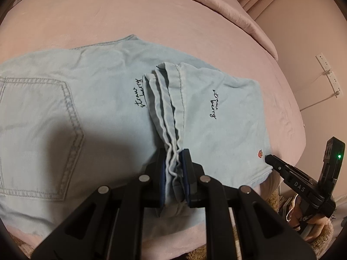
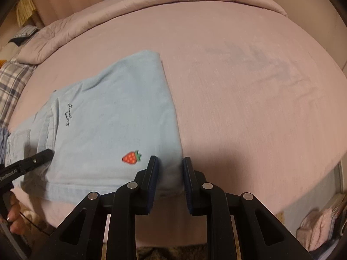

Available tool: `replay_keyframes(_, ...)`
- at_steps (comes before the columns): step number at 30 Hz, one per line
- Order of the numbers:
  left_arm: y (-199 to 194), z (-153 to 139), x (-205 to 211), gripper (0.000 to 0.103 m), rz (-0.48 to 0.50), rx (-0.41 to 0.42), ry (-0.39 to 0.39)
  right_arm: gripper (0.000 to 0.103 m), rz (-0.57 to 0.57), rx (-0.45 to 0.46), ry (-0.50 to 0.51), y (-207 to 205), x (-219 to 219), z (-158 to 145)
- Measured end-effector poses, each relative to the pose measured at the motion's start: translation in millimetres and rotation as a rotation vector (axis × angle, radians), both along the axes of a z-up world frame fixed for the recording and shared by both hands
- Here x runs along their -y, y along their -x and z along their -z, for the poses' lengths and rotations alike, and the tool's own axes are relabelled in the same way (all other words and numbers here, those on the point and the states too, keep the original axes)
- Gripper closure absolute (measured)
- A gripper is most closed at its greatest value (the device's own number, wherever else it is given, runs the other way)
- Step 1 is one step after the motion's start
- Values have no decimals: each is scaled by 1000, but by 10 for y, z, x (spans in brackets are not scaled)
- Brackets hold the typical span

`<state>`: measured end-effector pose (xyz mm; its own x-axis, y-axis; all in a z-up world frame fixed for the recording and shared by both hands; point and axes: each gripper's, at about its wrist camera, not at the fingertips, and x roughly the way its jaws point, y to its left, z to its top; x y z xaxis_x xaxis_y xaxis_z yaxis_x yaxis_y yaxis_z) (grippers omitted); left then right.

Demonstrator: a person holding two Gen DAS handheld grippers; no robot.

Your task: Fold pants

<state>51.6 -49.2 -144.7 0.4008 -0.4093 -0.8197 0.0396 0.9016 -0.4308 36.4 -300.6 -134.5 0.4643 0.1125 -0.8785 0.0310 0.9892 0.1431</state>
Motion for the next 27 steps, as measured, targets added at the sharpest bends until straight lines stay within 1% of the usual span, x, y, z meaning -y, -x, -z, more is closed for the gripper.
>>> replay_keyframes(4, 22, 5, -47, 86, -5, -20, 27, 84, 15, 9, -2, 78, 45, -15)
replay_keyframes(8, 71, -3, -77, 85, -1, -36, 36, 84, 26, 9, -1, 101, 64, -31)
replay_keyframes(10, 106, -3, -92, 85, -4, -47, 44, 84, 32, 8, -1, 31, 5, -42)
replay_keyframes(13, 163, -3, -132, 83, -15, -59, 67, 84, 40, 5, -6, 35, 25, -41)
replay_keyframes(17, 242, -18, -165, 79, -17, -76, 94, 84, 48, -1, 2, 59, 2, -48)
replay_keyframes(18, 259, -24, -170, 77, -17, -82, 93, 84, 49, -3, 3, 26, -19, -52)
replay_keyframes(20, 302, -62, -203, 76, -29, -96, 103, 83, 54, -12, 6, -5, -24, -57)
replay_keyframes(22, 337, -134, -240, 76, -34, -88, 117, 79, 56, -18, 25, -30, -29, -75)
replay_keyframes(23, 372, -197, -275, 76, -39, -69, 107, 75, 57, -18, 37, -42, -36, -87)
replay_keyframes(25, 425, -301, -341, 70, -63, -32, 72, 72, 61, -16, 66, -74, -64, -123)
replay_keyframes(27, 486, -415, -455, 50, -103, 11, 31, 71, 64, -8, 98, -114, -110, -177)
